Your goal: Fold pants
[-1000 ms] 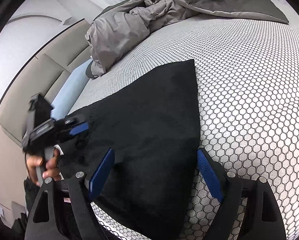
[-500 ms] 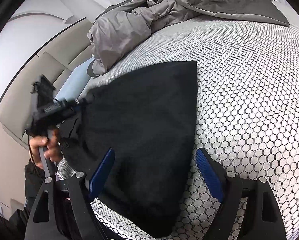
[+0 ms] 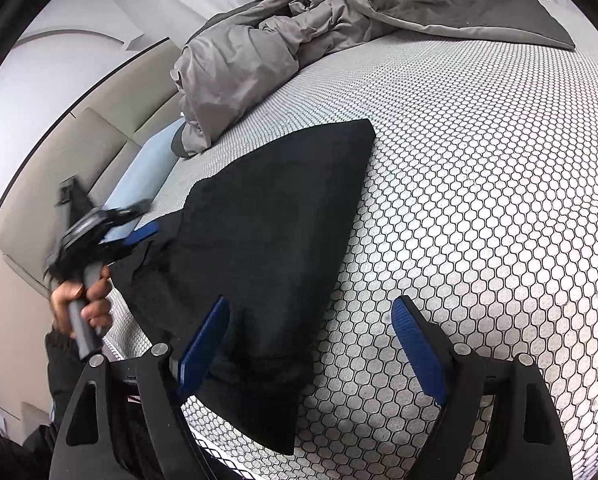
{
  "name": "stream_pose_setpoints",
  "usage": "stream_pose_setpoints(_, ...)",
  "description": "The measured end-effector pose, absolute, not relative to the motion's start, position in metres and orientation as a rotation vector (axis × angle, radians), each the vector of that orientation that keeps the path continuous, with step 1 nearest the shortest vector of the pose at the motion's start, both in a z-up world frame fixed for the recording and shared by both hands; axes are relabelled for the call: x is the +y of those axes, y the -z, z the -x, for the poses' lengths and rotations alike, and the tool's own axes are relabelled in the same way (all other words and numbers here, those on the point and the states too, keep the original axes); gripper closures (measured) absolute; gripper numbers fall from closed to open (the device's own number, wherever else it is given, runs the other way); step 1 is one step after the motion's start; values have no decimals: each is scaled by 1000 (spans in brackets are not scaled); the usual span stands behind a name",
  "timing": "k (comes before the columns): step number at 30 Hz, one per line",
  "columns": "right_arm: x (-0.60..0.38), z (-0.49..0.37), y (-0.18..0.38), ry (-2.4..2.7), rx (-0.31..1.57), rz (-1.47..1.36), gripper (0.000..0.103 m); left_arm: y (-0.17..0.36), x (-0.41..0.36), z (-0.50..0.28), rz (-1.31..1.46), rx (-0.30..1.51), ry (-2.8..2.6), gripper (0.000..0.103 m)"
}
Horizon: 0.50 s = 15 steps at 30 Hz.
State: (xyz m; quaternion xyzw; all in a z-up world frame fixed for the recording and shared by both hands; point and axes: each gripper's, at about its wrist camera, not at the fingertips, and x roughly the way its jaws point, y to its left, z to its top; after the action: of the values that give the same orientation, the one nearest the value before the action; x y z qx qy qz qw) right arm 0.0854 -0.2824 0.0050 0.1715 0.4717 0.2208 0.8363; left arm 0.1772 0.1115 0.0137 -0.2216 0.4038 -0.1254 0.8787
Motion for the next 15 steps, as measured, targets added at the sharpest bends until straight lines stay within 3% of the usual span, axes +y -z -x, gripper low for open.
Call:
stream_pose_setpoints(5, -277, -84, -5, -472, 1002, -350, 18, 7, 91, -136, 455, 868, 256, 25)
stream_pose_setpoints(8, -273, -84, -5, -474, 1001, -339, 18, 29, 95, -113, 473, 896, 260, 49)
stream_pose_setpoints(9, -273, -85, -5, -471, 1003, -339, 18, 32, 94, -109, 458, 911, 255, 71)
stream_pose_setpoints(10, -272, -86, -3, -467, 1006, -341, 18, 34, 93, -107, 431, 929, 244, 85)
stream_pose_setpoints(15, -266, -93, -1, -460, 1015, -338, 18, 27, 100, -97, 457, 884, 304, 92)
